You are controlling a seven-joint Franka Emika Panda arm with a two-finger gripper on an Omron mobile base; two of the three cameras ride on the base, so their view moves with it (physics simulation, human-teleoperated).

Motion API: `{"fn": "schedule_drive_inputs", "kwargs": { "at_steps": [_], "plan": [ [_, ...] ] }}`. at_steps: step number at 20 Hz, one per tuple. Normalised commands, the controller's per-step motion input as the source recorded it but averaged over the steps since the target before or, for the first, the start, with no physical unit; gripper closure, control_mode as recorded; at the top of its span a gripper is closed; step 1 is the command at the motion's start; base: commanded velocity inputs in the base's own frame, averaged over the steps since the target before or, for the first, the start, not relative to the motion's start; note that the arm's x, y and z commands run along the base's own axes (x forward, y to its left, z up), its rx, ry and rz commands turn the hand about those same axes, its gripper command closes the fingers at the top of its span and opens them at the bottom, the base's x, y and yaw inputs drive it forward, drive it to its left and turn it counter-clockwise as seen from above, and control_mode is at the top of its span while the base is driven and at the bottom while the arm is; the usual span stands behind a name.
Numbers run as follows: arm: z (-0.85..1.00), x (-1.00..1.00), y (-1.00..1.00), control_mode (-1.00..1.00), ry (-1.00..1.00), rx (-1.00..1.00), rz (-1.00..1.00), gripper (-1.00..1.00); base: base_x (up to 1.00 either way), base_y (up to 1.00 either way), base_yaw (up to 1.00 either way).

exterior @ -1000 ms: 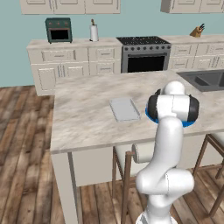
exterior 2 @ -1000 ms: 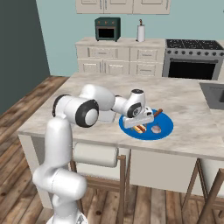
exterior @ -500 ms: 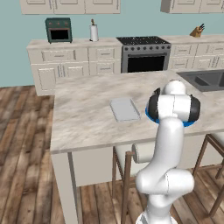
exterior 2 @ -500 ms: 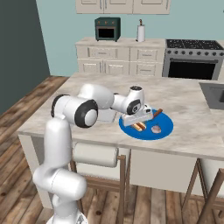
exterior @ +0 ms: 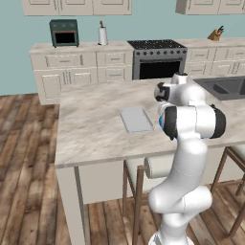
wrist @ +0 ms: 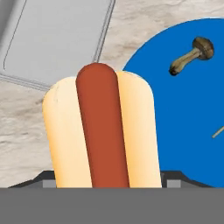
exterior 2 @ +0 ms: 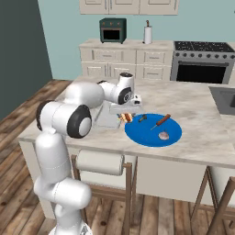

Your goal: Place one cooked food and one vegetable from the large plate to each tupperware container.

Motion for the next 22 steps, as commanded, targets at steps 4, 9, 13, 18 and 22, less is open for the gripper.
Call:
{"fn": "schedule_drive_inputs", "kwargs": {
  "at_steps": [4, 9, 13, 18, 22],
  "plan": [
    [0.13, 0.34, 1.0, -1.0, 0.04, 0.04, -0.38, 1.0, 0.0, 0.0, 0.0],
    [0.0, 0.28, 0.69, -1.0, 0.0, -0.01, -0.16, 1.0, 0.0, 0.0, 0.0],
    [-0.1, 0.96, 0.14, -1.0, 0.04, 0.0, -0.15, 1.0, 0.0, 0.0, 0.0],
    [-0.1, 0.54, -0.2, -1.0, 0.07, 0.03, -0.07, 1.0, 0.0, 0.0, 0.0],
    [-0.18, 0.23, 0.08, -1.0, 0.0, 0.02, 0.04, 1.0, 0.0, 0.0, 0.0]
  ]
}}
